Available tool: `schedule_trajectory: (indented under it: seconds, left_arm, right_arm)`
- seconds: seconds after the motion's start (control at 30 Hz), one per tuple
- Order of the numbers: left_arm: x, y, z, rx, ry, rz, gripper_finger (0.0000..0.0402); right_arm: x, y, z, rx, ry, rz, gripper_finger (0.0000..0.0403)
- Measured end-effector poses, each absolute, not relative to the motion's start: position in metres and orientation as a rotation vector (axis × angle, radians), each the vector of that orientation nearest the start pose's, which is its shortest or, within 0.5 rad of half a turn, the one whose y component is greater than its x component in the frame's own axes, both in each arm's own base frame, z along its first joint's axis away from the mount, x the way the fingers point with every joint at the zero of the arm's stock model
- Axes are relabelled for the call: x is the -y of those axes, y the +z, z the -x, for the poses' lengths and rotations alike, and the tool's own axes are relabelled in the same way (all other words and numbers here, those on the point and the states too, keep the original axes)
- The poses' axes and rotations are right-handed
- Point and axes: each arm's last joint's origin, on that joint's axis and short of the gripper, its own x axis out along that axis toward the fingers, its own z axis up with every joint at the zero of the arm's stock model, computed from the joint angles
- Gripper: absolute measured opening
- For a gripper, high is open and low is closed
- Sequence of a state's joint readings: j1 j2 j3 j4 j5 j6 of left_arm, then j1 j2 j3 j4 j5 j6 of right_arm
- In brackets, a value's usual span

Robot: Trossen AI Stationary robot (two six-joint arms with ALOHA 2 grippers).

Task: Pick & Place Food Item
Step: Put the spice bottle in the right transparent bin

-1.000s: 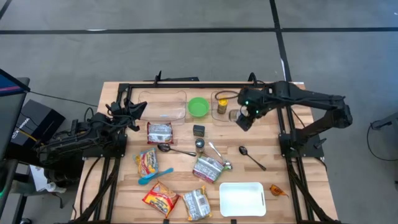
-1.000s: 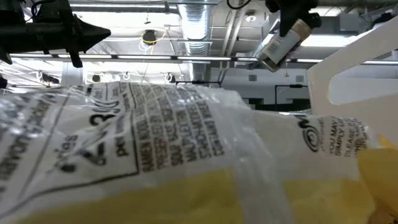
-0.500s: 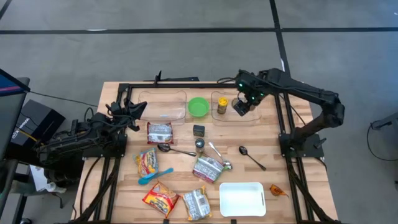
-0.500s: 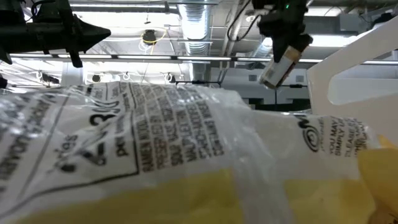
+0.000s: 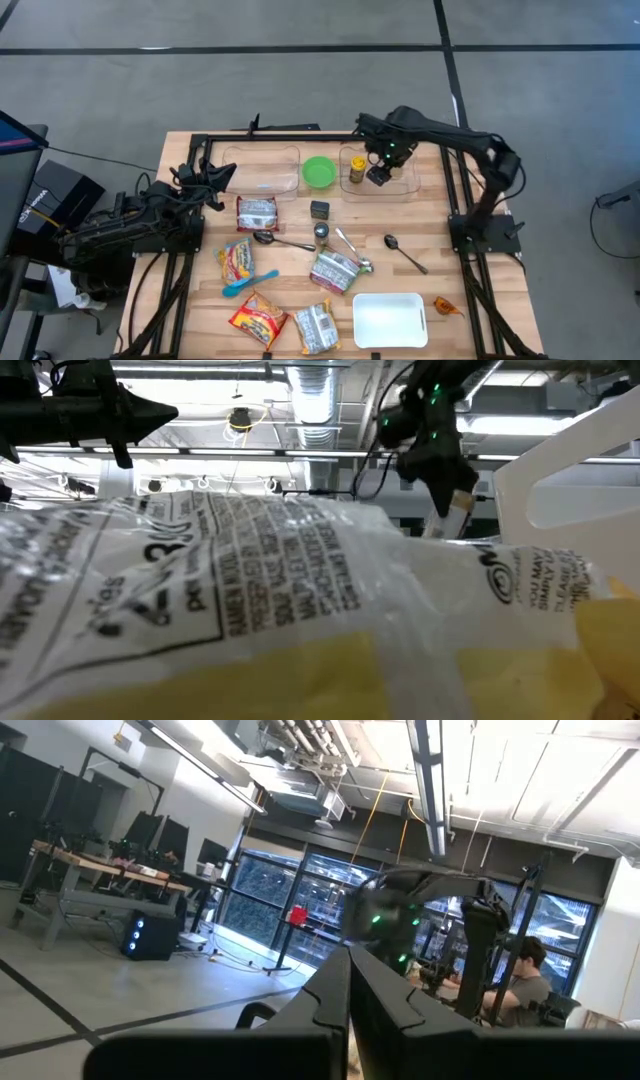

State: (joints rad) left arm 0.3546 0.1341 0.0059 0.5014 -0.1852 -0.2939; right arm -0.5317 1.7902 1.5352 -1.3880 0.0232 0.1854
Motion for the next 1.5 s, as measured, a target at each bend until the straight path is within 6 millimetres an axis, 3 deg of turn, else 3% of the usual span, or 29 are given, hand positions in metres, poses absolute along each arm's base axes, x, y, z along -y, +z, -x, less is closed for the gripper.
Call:
schedule_trajectory:
  seconds: [0.2,0.37,0.73,1.5]
  left_arm:
    - [-0.039,0.202,-0.091,0.452,0.474,0.251,0.0000]
    - [-0.039,0.202,-0.091,0.452,0.474,0.251,0.0000]
    - [-0.039,0.202,-0.091,0.451,0.474,0.252,0.0000]
    - [-0.039,0.202,-0.091,0.448,0.475,0.254,0.0000]
  right_arm:
    - [0.180,0.234,-0.283,-1.669,-0.531,-0.553,0.0286]
    - [0.192,0.223,-0.290,-1.685,-0.507,-0.539,0.0286]
    - [0.205,0.230,-0.310,-1.664,-0.467,-0.504,0.0286]
    - [0.210,0.231,-0.297,-1.752,-0.496,-0.522,0.0286]
